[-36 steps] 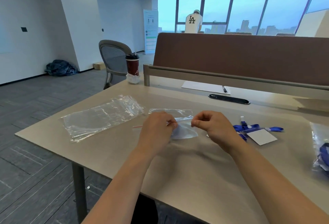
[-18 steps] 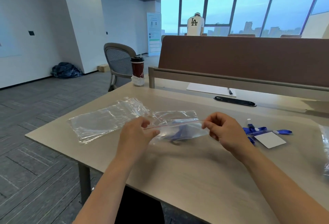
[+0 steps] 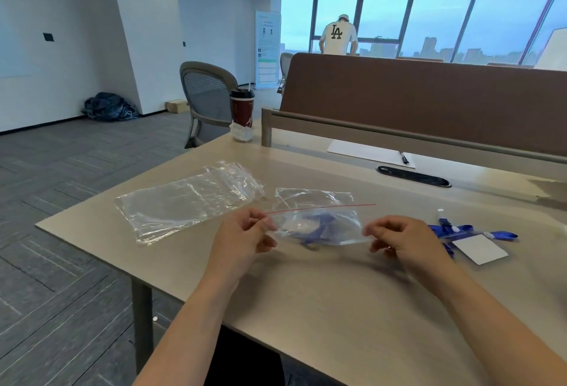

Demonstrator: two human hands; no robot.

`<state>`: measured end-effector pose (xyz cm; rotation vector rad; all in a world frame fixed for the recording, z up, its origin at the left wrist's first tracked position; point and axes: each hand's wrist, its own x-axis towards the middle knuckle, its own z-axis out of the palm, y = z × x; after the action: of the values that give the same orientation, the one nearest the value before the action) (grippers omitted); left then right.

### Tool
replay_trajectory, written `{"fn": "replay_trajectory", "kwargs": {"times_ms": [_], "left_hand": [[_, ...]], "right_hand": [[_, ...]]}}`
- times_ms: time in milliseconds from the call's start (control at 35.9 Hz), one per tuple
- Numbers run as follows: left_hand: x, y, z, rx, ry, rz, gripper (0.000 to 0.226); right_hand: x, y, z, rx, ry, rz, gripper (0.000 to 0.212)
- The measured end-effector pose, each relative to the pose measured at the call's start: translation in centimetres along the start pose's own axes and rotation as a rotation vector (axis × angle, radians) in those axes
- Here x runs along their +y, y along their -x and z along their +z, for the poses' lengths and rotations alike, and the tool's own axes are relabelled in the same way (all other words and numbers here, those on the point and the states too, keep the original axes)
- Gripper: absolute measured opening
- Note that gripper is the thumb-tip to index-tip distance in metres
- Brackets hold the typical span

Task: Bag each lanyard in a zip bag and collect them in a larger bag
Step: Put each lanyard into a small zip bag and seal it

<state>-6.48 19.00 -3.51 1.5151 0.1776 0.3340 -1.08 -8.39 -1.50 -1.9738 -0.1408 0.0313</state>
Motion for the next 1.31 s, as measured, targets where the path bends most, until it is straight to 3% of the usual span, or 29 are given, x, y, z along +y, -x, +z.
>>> {"fn": "replay_trajectory", "kwargs": {"times_ms": [111, 278, 362, 529, 668, 835, 1113, 1308], "left_hand": [[0.6, 0.0, 0.7, 0.007, 0.021, 0.005, 0.013], [4.1, -1.3, 1.8, 0.016, -0.144, 0.172, 0.024], [7.3, -2.1, 3.2, 0.060, -0.274, 0.270, 0.010], [14.4, -2.6, 7.0, -0.005, -0.074, 0.331, 0.028], [18.2, -1.8, 11.8, -0.099, 0.024, 0.399, 0.016], [20.2, 1.0, 18.9, -0.169, -0.004, 0.483, 0.009], [18.3, 5.6, 32.4, -0.415, -0.030, 0.456, 0.015], [16.8, 6.4, 41.8, -0.538, -0.038, 0.378, 0.015]], "right_hand": [[-0.6, 0.1, 0.3, 0.023, -0.055, -0.028, 0.013], [-3.7, 0.2, -1.2, 0.150, -0.084, -0.164, 0.018], [-5.9, 0.2, -2.7, 0.231, -0.102, -0.228, 0.019], [-10.7, 1.4, -7.2, 0.360, -0.213, -0.285, 0.017], [-13.0, 3.2, -12.3, 0.492, -0.234, -0.327, 0.012], [-12.3, 7.6, -19.3, 0.681, -0.084, -0.344, 0.019], [-7.6, 14.7, -30.2, 0.929, 0.003, -0.163, 0.026], [-3.3, 14.3, -37.1, 1.039, 0.081, 0.011, 0.027]]}}
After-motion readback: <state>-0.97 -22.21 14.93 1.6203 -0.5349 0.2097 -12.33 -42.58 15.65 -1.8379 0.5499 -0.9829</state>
